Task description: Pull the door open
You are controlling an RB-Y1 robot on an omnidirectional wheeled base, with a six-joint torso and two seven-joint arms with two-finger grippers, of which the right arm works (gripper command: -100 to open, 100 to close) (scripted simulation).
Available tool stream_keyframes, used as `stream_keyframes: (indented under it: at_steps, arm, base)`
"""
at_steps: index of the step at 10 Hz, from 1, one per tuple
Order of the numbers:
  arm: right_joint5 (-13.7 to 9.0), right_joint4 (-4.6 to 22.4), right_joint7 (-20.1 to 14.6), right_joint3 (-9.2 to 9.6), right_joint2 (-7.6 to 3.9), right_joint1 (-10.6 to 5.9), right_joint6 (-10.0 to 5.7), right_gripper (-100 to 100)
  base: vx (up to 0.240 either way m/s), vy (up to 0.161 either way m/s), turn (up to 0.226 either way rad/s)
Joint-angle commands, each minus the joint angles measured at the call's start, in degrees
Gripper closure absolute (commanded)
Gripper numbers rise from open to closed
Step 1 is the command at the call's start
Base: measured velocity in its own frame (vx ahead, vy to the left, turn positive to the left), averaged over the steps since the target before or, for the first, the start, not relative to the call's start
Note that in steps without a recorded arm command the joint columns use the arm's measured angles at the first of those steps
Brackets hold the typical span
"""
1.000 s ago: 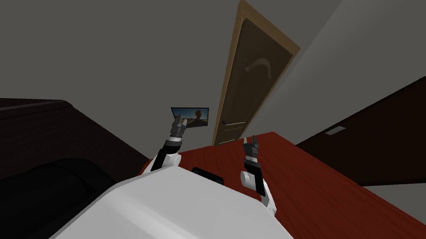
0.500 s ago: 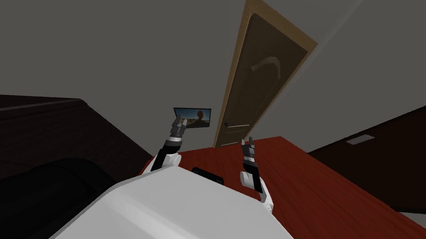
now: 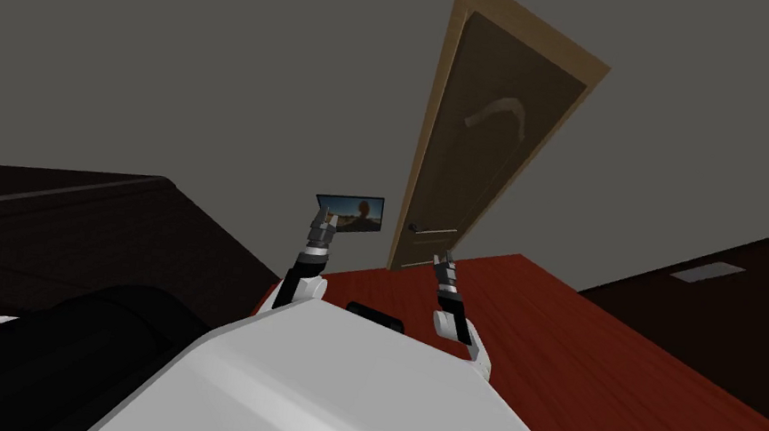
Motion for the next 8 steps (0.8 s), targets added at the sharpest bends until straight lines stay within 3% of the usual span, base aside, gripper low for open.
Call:
stream_keyframes:
  at_steps: [1,2,4,5,8]
  arm:
    - [0.1,2.9,-0.2,0.32,-0.56,-1.00,-0.87,-100]
    - [0.1,3.2,-0.2,0.32,-0.56,-1.00,-0.87,-100]
    - [0.2,6.7,-0.5,0.79,-1.60,-2.43,-1.85,-100]
    - [0.2,7.6,-0.5,0.79,-1.60,-2.43,-1.85,-100]
    - [0.4,14.0,-1.0,1.47,-3.12,-4.51,-3.27,-100]
  base:
    - [0.059,-0.033,0.113]
    - [0.039,-0.022,0.066]
    - [0.050,-0.032,0.142]
    - [0.057,-0.029,0.077]
    - [0.071,-0.032,0.152]
